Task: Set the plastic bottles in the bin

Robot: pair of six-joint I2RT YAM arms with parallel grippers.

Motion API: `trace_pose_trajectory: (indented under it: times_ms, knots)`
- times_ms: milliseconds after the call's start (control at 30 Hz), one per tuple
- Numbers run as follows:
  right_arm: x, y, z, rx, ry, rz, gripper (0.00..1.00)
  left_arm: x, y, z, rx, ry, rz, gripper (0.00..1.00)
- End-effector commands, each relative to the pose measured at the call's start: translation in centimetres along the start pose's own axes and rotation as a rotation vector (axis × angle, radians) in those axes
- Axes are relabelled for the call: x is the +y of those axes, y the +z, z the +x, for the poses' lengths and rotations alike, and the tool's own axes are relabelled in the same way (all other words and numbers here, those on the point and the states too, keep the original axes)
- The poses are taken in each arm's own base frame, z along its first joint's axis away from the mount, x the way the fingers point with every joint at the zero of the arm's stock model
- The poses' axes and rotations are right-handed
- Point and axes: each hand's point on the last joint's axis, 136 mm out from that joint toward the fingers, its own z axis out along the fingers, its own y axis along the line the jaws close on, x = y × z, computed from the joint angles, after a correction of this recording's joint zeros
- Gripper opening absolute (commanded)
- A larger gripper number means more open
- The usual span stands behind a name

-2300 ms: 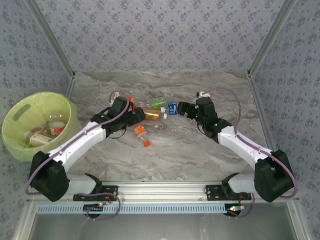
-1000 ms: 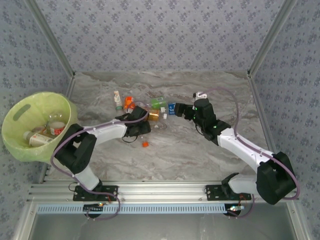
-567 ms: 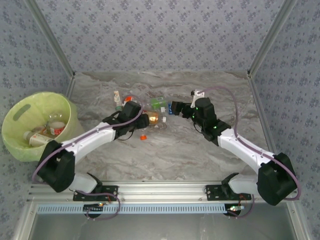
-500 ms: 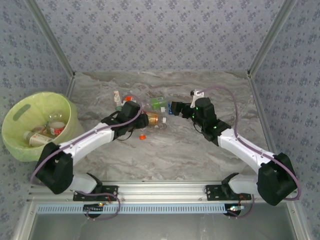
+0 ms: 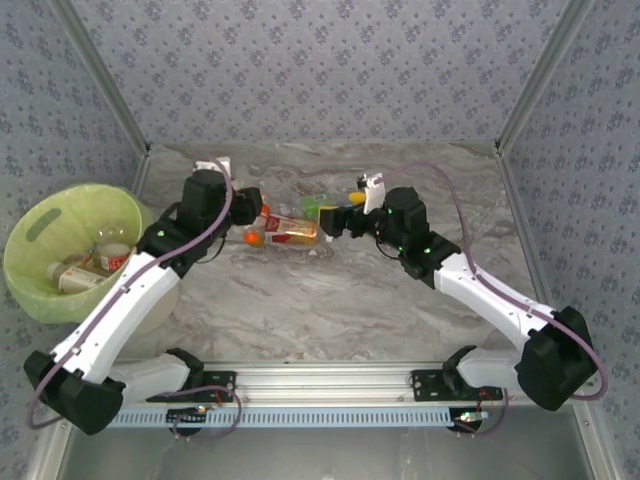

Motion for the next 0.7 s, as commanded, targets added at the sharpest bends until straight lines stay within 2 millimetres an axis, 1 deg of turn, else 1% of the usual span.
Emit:
trace_pose_trajectory:
  times_ms: [0,167,300,367,467,500,567,667]
  knots:
    - [1.3,0.2,-1.4,-0.025,-0.052,-0.05,1.0,0.8,-3.3,-3.4,-0.083,0.076,-0.04,0.56]
    - [2.4,0.6,-1.3,-0.036,-0.064,-0.115,1.0,1.7,-6.9,-7.3,-0.202,0.122,-0.096,0.56]
    - [3.2,1.0,-1.4,-0.031,-0.085,-0.141,1.0,3.5,-11.1,-10.2,-0.318,0.111,-0.184,0.55]
    - [3.3,1.3,-1.5,-0.029,-0.088,-0.144,1.0,4.6,-13.1,-11.2,-0.376,0.112,-0.232,0.55]
    - [3.5,1.6,-1.7,-0.029,-0.088,-0.153,1.0,7.6,-16.2,-12.1,-0.451,0.12,-0.39,0.54]
    - [3.6,1.8,-1.7,-0.028,-0.089,-0.156,1.0,8.9,-17.2,-12.3,-0.471,0.12,-0.465,0.53]
    - [3.6,2.1,-1.7,-0.029,-0.087,-0.161,1.0,11.1,-18.6,-12.4,-0.499,0.109,-0.595,0.52]
    - [3.8,2.5,-1.8,-0.025,-0.085,-0.174,1.0,13.9,-19.5,-11.9,-0.501,0.07,-0.722,0.52]
